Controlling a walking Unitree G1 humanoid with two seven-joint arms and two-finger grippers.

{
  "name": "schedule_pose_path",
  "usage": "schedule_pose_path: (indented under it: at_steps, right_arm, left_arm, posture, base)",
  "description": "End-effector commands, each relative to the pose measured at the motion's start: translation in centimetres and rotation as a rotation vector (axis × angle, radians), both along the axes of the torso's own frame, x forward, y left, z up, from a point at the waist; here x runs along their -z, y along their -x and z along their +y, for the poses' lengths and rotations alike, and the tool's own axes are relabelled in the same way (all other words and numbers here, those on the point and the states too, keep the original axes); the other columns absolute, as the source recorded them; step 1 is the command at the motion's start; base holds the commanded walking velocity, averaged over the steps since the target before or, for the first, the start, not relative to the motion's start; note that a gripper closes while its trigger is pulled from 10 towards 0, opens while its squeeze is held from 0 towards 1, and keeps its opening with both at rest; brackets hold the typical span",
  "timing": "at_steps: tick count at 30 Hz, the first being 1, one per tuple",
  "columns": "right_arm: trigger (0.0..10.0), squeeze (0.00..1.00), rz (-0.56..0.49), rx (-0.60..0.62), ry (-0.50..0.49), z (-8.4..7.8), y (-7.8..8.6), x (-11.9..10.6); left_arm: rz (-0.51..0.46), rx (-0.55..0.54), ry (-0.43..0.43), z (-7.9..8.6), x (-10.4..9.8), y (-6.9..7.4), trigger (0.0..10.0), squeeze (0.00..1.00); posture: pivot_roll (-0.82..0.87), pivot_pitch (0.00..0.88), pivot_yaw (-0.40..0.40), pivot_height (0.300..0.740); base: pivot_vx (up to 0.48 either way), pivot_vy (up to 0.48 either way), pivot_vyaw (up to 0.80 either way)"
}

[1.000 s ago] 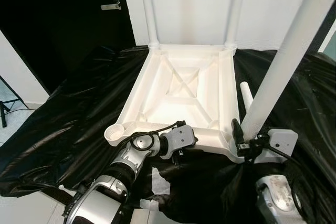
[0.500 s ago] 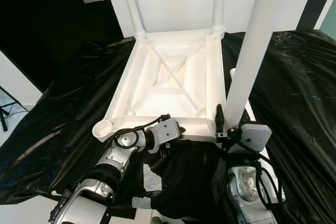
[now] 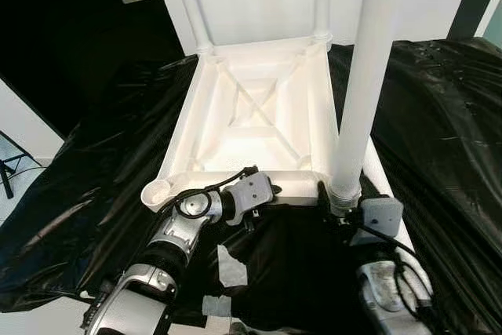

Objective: Building children table

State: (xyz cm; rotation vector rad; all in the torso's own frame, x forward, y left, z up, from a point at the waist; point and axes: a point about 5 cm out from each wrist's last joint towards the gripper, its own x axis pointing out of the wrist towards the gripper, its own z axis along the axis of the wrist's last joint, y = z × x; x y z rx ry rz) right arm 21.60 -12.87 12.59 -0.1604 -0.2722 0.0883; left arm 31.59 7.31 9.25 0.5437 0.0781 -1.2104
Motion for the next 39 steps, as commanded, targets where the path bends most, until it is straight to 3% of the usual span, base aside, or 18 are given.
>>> schedule_pose_path:
  at_steps: [1,4,7,10,11,12,14,15,16,17,18,26,28,29,31,33,34,39]
  right_arm:
    - [10.0,0.00,-0.048,-0.022,0.056,-0.9,0.1,-1.0]
    - [10.0,0.00,-0.076,-0.048,0.122,-2.4,-0.1,-2.1]
    - [10.0,0.00,-0.076,-0.060,0.131,-2.7,-0.2,-2.3]
    - [10.0,0.00,0.010,-0.135,0.103,-3.6,-0.7,-1.8]
    - [4.3,0.00,0.046,-0.167,0.097,-3.9,-0.9,-1.5]
    - [1.5,0.00,0.081,-0.197,0.102,-4.0,-1.1,-1.2]
    - [1.5,0.00,0.103,-0.216,0.105,-4.1,-1.2,-1.0]
    - [0.0,0.00,0.134,-0.251,0.123,-4.3,-1.2,-0.6]
    - [1.8,0.00,0.160,-0.287,0.140,-4.7,-1.3,-0.3]
    - [1.8,0.00,0.160,-0.287,0.140,-4.7,-1.3,-0.3]
    - [0.0,0.00,0.180,-0.316,0.152,-5.1,-1.3,-0.1]
    - [0.0,0.00,0.219,-0.361,0.136,-6.2,-2.0,-0.4]
    - [0.0,0.00,0.235,-0.361,0.119,-6.3,-2.1,-0.3]
    - [0.0,0.00,0.269,-0.350,0.052,-6.2,-2.0,0.2]
    - [0.0,0.00,0.269,-0.350,0.052,-6.2,-2.0,0.2]
    - [0.0,0.00,0.300,-0.315,-0.044,-5.0,-1.1,1.2]
    - [0.0,0.00,0.280,-0.232,-0.106,-3.7,-0.1,1.8]
    - [0.0,0.00,0.236,-0.143,-0.155,-3.3,0.1,1.7]
  left_arm:
    - [0.055,-0.149,-0.017,0.4,2.4,0.3,10.0,0.00]
    - [0.058,-0.147,-0.006,-0.3,2.4,0.2,10.0,0.00]
    - [0.059,-0.146,-0.004,-0.5,2.4,0.2,10.0,0.00]
    - [0.060,-0.137,0.000,-1.1,2.3,0.1,10.0,0.00]
    - [0.060,-0.136,0.000,-1.3,2.3,0.0,10.0,0.00]
    - [0.060,-0.135,0.001,-1.4,2.3,-0.1,10.0,0.00]
    - [0.060,-0.135,0.001,-1.4,2.2,-0.1,10.0,0.00]
    - [0.058,-0.133,0.001,-1.5,2.2,-0.2,10.0,0.00]
    - [0.056,-0.131,0.002,-1.6,2.1,-0.2,10.0,0.00]
    - [0.056,-0.131,0.002,-1.6,2.1,-0.2,10.0,0.00]
    - [0.053,-0.130,0.002,-1.7,2.0,-0.3,10.0,0.00]
    - [0.046,-0.137,0.005,-1.6,2.0,-0.4,10.0,0.00]
    - [0.046,-0.140,0.006,-1.6,2.1,-0.4,10.0,0.00]
    - [0.048,-0.146,0.008,-1.5,2.2,-0.3,10.0,0.00]
    - [0.048,-0.146,0.008,-1.5,2.2,-0.3,10.0,0.00]
    - [0.050,-0.150,0.011,-1.5,2.3,-0.3,10.0,0.00]
    - [0.050,-0.154,0.015,-1.6,2.3,-0.3,10.0,0.00]
    - [0.049,-0.155,0.016,-1.7,2.3,-0.3,10.0,0.00]
  posture:
    - [0.01,0.000,0.082,0.740]
    - [-0.03,0.000,0.077,0.740]
    - [-0.03,0.000,0.077,0.740]
    - [-0.05,0.000,0.076,0.740]
    - [-0.06,0.000,0.079,0.740]
    - [-0.06,0.000,0.080,0.740]
    - [-0.06,0.000,0.080,0.740]
    - [-0.06,0.000,0.080,0.740]
    - [-0.06,0.000,0.080,0.740]
    - [-0.06,0.000,0.080,0.740]
    - [-0.06,0.000,0.079,0.740]
    - [-0.04,0.000,0.064,0.740]
    - [-0.03,0.000,0.059,0.740]
    - [-0.03,0.000,0.054,0.740]
    - [-0.03,0.000,0.054,0.740]
    - [-0.02,0.000,0.049,0.740]
    - [-0.02,0.000,0.047,0.740]
    - [-0.02,0.000,0.047,0.740]
  base:
    - [0.000,0.000,0.00]
    - [0.000,0.000,0.00]
    - [0.000,0.000,0.00]
    - [0.000,0.000,0.00]
    - [0.000,0.000,0.00]
    - [0.000,0.000,0.00]
    - [0.000,0.000,0.00]
    - [0.000,0.000,0.00]
    - [0.000,0.000,0.00]
    - [0.000,0.000,0.00]
    - [0.000,0.000,0.00]
    - [0.000,0.000,0.00]
    - [0.000,0.000,0.00]
    - [0.000,0.000,0.00]
    - [0.000,0.000,0.00]
    - [0.000,0.000,0.00]
    - [0.000,0.000,0.00]
    - [0.000,0.000,0.00]
